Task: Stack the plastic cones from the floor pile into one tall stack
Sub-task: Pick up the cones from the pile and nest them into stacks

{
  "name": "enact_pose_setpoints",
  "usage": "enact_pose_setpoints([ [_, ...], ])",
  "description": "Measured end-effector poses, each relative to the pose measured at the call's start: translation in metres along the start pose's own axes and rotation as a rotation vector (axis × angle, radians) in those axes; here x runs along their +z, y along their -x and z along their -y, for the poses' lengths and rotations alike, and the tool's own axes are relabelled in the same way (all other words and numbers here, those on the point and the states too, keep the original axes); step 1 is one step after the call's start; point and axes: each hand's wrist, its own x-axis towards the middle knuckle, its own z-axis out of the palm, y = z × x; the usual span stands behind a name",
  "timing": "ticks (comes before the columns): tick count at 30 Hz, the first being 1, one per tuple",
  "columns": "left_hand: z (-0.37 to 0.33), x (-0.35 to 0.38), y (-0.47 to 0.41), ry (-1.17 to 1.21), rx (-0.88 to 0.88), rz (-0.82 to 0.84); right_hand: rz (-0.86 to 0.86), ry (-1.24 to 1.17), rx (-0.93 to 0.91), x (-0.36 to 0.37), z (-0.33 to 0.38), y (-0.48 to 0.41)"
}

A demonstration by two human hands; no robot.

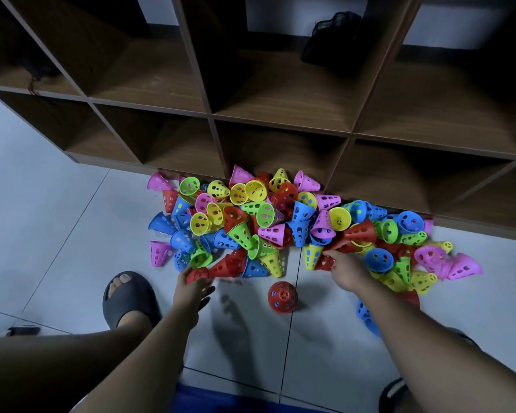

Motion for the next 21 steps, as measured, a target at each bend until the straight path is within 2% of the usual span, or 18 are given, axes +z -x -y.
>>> enact_pose_setpoints([
  [6, 0.008, -0.013, -0.006, 0.021, -0.095, 0.063, -0.037, 0.078, -0.027, 0.007, 0.003, 0.008],
  [11, 0.01, -0.01, -0.004, 0.088, -0.122, -0.003, -0.188, 0.176, 0.016, 0.006, 0.005, 0.018],
  [16, 0.016, -0.01, 0.005, 0.049, -0.092, -0.065, -0.316, 0.0, 0.044, 0.003, 0.01, 0.031],
  [21, 0.014, 0.005, 0.028, -0.01, 0.019, -0.019, -0.336, -0.229, 0.016, -0.011, 0.037, 0.047],
])
